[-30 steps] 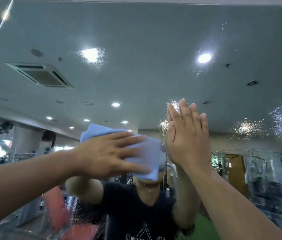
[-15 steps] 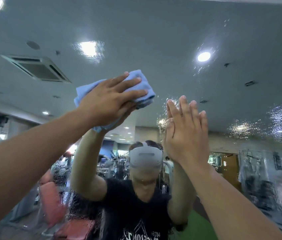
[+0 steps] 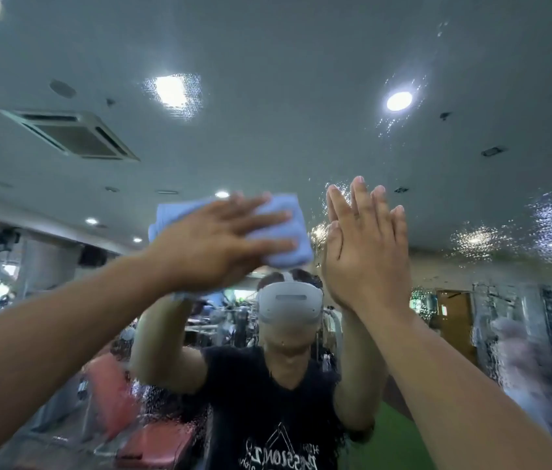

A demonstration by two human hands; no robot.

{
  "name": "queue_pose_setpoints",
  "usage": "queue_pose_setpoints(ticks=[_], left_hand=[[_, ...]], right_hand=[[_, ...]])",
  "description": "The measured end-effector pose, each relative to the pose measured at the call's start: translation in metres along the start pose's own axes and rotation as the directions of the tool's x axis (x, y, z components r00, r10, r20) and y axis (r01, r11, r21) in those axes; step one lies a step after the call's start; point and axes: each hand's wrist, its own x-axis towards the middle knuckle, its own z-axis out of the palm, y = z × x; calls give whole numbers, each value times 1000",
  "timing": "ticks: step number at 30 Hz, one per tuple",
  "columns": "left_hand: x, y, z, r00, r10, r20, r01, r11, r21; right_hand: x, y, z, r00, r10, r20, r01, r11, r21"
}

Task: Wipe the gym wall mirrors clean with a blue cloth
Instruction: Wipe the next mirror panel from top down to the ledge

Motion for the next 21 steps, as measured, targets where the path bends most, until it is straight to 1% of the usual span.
queue_pose_setpoints(ticks=[2,3,5,8,10,12,15,17,18,19,21], left_hand=[[17,-10,-3,973,-231,-15,231,973,-16],[22,-9,-1,956,-293,-29,292,956,-19],[23,0,3,938,-339,-76,339,941,-14],[17,11,4,930,-356,-90,354,935,-33],[11,20,4,941,-328,-80,327,945,-29],[-2,34,6,966,-248,-65,247,969,-30],[-21,49,5,996,-89,-12,88,995,-48],[-22,44,2,999,-47,12,47,998,-38],[-19,39,2,998,-66,11,67,997,-25],[-14,34,3,992,-123,2,123,992,-17],[-1,28,2,953,-301,-22,300,953,-40]], right_hand=[[0,1,0,1000,-5,-3,5,1000,8],[0,1,0,1000,-8,-6,8,1000,7],[0,1,0,1000,-9,1,9,1000,1],[0,0,0,1000,-5,-1,5,1000,-5],[0,-1,0,1000,-2,-3,2,1000,0],[0,-1,0,1000,3,2,-3,1000,-3],[0,-1,-1,1000,7,13,-7,1000,-10],[0,-2,-1,1000,11,21,-10,1000,-11],[0,-2,-2,1000,11,17,-11,1000,-8],[-1,-2,-2,1000,11,13,-11,1000,-4],[-1,-2,-1,1000,11,0,-11,1000,7]])
